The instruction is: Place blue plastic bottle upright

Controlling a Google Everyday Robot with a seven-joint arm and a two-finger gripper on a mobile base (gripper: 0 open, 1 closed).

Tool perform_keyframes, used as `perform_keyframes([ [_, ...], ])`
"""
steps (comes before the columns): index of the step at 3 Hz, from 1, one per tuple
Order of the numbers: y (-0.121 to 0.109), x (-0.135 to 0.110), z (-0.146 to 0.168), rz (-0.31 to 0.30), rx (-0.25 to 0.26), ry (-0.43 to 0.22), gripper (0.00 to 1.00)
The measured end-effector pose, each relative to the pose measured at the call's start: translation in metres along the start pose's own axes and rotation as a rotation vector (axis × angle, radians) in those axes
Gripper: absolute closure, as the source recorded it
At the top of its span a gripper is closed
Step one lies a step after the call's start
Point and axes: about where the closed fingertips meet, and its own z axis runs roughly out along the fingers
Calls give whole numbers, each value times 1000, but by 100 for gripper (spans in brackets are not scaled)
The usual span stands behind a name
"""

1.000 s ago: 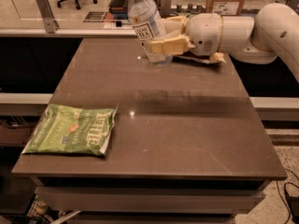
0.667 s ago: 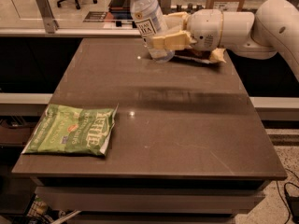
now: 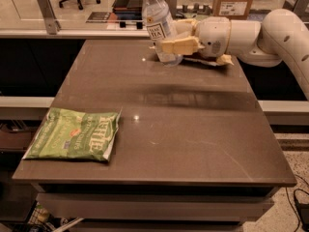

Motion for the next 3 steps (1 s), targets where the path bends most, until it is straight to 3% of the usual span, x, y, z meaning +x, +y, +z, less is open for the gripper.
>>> perform_keyframes([
  [3, -7, 42, 2, 38, 2, -15, 100],
])
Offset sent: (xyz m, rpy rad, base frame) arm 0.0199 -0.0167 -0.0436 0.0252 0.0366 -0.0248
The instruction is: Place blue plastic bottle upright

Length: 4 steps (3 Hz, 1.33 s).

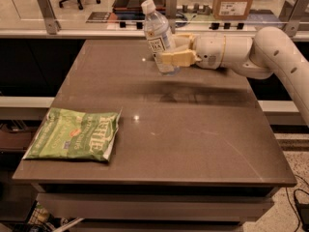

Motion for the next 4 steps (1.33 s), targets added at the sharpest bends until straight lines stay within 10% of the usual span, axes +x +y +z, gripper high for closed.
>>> perform_keyframes([
  [4, 24, 62, 24, 50, -19, -32, 100],
])
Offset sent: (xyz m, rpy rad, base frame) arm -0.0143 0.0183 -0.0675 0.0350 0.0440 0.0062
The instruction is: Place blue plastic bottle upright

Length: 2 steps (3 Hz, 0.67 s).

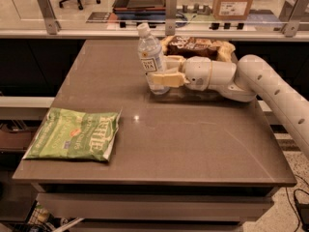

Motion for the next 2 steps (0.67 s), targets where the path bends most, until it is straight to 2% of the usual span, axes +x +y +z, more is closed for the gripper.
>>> perform_keyframes([
  [1, 0, -3, 0, 0, 0, 0, 84],
  [2, 0, -3, 0, 0, 0, 0, 61],
])
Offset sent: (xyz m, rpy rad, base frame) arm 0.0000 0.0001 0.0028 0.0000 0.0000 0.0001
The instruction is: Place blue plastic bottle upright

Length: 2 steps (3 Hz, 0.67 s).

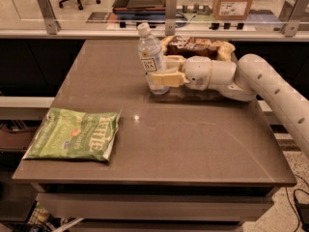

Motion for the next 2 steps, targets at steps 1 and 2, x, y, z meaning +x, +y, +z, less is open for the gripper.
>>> perform_keyframes([
  [1, 1, 0, 2, 0, -3, -1, 37],
  [2, 2, -1, 5, 0, -8, -1, 14],
])
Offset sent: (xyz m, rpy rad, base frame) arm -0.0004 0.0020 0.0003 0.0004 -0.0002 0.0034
